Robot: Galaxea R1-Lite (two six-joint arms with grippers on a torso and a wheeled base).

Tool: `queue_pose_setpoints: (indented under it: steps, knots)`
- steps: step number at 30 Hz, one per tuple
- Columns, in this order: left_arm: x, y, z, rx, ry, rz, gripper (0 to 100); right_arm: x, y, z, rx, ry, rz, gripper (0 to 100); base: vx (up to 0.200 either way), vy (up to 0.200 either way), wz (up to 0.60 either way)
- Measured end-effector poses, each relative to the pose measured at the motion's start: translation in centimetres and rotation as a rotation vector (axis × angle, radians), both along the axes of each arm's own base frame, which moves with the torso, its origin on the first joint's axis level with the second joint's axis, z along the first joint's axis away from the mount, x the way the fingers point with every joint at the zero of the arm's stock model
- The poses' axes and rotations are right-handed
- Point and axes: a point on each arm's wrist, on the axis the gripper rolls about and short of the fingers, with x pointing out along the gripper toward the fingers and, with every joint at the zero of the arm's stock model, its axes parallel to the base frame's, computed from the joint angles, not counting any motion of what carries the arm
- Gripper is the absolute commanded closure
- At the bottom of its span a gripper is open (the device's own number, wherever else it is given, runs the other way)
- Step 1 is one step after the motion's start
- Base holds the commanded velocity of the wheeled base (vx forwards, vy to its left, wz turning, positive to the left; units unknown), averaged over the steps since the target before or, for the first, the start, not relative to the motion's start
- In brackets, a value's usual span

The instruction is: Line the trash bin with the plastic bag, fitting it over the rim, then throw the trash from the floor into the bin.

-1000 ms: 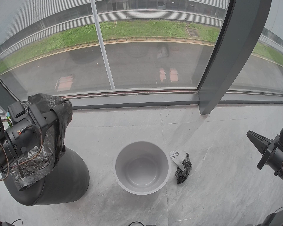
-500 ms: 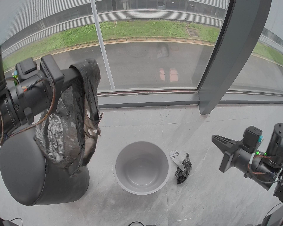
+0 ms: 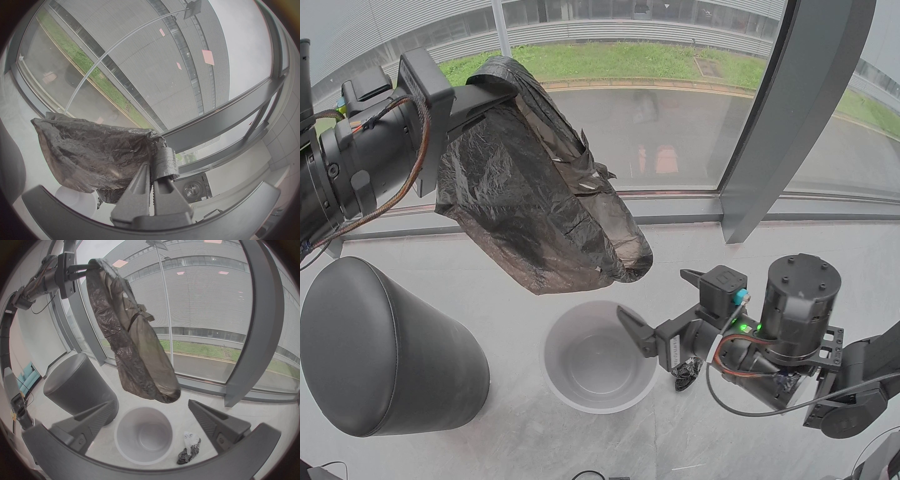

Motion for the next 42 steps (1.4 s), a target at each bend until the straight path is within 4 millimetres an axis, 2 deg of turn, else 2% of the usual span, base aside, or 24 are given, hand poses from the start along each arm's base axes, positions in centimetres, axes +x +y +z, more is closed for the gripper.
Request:
queue_pose_setpoints:
  steps: [10, 22, 31, 42]
  knots:
    - [-0.3, -0.2, 0.3, -0.007, -0.007, -0.016, 100, 3.3, 4.8, 0.0, 0.053, -0.058, 0.012, 0, 0.0, 0.0, 0.0]
    - [-0.6, -0.1, 0.4, -0.013, -0.011, -0.017, 100, 6.0, 8.0, -2.1, 0.036, -0.071, 0.006, 0, 0.0, 0.0, 0.0]
    - [-1.1, 0.4, 0.8, -0.023, -0.023, -0.017, 100, 7.3, 8.7, -3.8, 0.024, -0.068, -0.042, 0, 0.0, 0.0, 0.0]
    - [-1.1, 0.4, 0.7, -0.023, -0.021, -0.018, 100, 9.0, 7.8, -4.8, 0.017, -0.065, -0.079, 0, 0.0, 0.0, 0.0]
